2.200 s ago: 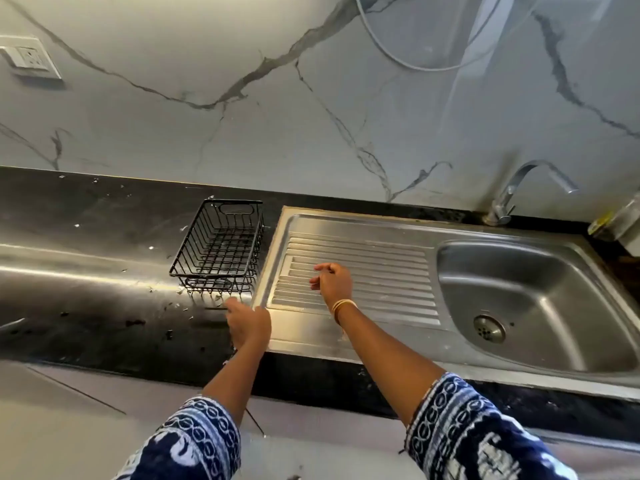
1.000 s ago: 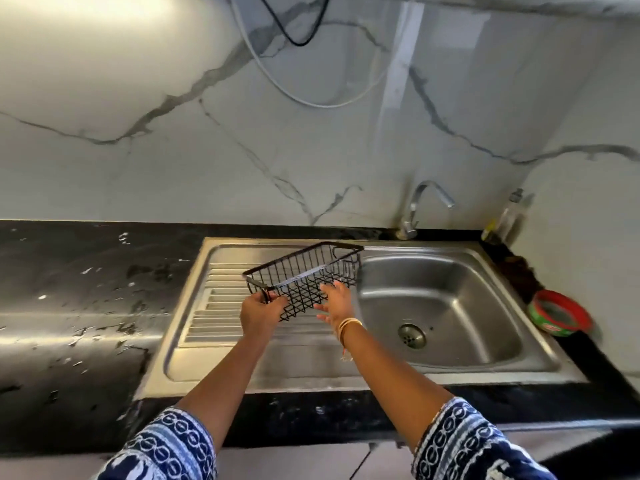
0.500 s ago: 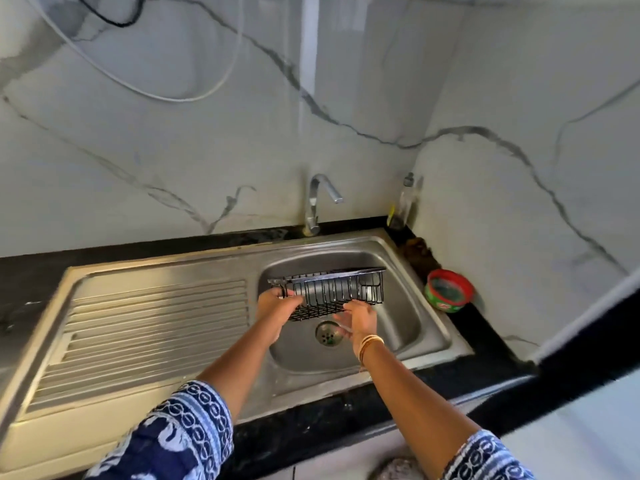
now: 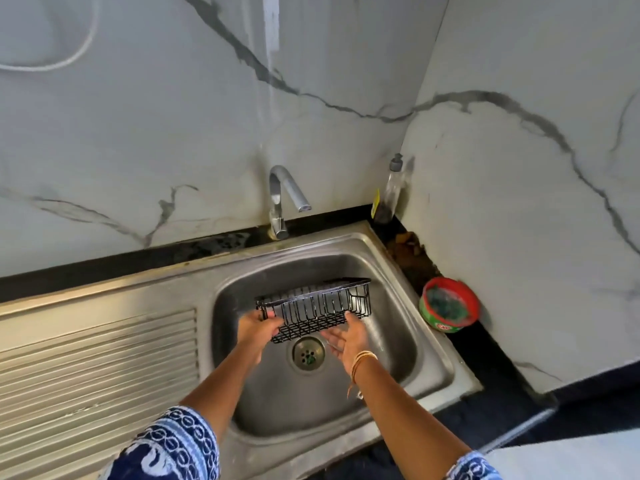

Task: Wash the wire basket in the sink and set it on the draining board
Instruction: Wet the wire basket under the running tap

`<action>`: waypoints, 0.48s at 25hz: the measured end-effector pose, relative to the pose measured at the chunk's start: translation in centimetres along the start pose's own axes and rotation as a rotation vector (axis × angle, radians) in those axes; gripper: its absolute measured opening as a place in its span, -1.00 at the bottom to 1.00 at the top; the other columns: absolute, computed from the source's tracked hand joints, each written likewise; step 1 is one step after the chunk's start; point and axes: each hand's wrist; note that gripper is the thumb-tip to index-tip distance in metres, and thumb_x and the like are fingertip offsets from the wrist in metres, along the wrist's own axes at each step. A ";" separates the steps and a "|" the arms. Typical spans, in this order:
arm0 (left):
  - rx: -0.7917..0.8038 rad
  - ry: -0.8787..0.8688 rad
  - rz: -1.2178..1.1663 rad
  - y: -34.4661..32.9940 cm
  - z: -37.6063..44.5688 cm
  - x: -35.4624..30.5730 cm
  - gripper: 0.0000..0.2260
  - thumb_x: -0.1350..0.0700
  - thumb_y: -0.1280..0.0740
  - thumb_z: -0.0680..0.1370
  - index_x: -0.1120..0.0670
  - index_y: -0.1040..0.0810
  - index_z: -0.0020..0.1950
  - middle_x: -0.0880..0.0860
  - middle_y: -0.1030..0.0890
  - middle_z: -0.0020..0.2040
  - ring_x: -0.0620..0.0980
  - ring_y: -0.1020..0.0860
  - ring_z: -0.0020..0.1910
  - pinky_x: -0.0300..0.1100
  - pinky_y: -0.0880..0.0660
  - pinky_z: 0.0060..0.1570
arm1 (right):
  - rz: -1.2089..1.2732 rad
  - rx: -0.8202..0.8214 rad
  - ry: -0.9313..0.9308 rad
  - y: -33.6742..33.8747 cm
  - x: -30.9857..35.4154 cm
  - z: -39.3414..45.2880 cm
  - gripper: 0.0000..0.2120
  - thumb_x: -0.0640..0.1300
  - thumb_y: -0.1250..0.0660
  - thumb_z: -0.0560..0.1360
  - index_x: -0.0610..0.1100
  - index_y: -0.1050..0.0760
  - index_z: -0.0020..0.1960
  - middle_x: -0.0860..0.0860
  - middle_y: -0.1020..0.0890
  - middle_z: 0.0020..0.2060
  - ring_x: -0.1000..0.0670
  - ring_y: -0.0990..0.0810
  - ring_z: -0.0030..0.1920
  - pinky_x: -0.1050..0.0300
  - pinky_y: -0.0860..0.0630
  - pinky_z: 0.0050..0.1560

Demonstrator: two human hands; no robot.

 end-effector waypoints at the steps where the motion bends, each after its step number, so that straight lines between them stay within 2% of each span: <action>1: -0.013 0.005 0.000 -0.1 0.7 0.2 -0.90 0.30 -0.45 0.41 0.22 -0.63 -0.09 0.08 -0.58 -0.34 -0.07 -0.52 -0.39 -0.26 -0.46 -0.36 | -0.014 0.006 -0.021 -0.4 0.0 0.8 -0.54 0.09 -0.09 0.60 -0.20 -0.30 0.36 -0.18 -0.60 0.13 -0.06 -0.67 -0.08 0.09 -0.48 -0.19; 5: -0.034 0.035 -0.055 -0.3 1.5 1.1 -0.88 0.31 -0.46 0.43 0.14 -0.62 -0.09 0.07 -0.60 -0.28 -0.03 -0.54 -0.31 -0.23 -0.48 -0.29 | -0.009 0.028 -0.077 -0.7 -0.5 2.6 -0.48 0.13 -0.03 0.62 -0.16 -0.23 0.46 -0.21 -0.53 0.26 -0.10 -0.64 0.04 0.04 -0.50 -0.09; 8: -0.043 0.045 -0.081 -0.7 1.4 1.9 -0.81 0.39 -0.43 0.44 0.10 -0.60 -0.12 0.09 -0.61 -0.24 0.00 -0.55 -0.27 -0.25 -0.52 -0.29 | 0.049 0.063 -0.147 0.0 -0.3 3.1 -0.43 0.16 0.05 0.63 -0.14 -0.10 0.52 -0.24 -0.44 0.35 -0.19 -0.57 0.17 -0.05 -0.47 0.10; 10: -0.011 0.083 -0.101 -0.8 1.2 3.2 -0.81 0.40 -0.41 0.45 0.15 -0.60 -0.04 0.10 -0.62 -0.19 0.01 -0.57 -0.23 -0.22 -0.54 -0.24 | 0.136 0.061 -0.225 0.6 -0.4 3.3 -0.39 0.20 0.07 0.62 -0.15 -0.08 0.52 -0.23 -0.34 0.42 -0.24 -0.49 0.27 -0.13 -0.39 0.23; 12: 0.004 0.140 -0.118 -0.7 1.5 4.5 -0.80 0.36 -0.39 0.49 0.13 -0.57 0.04 0.11 -0.61 -0.11 0.04 -0.57 -0.16 -0.10 -0.49 -0.18 | 0.272 0.045 -0.328 1.0 -0.5 4.2 -0.35 0.25 0.09 0.59 -0.13 -0.08 0.53 -0.20 -0.26 0.47 -0.27 -0.38 0.36 -0.17 -0.31 0.32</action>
Point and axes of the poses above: each hand's wrist, its own z-axis towards the middle knuckle, its own y-axis out of the back of the hand, x = y × z
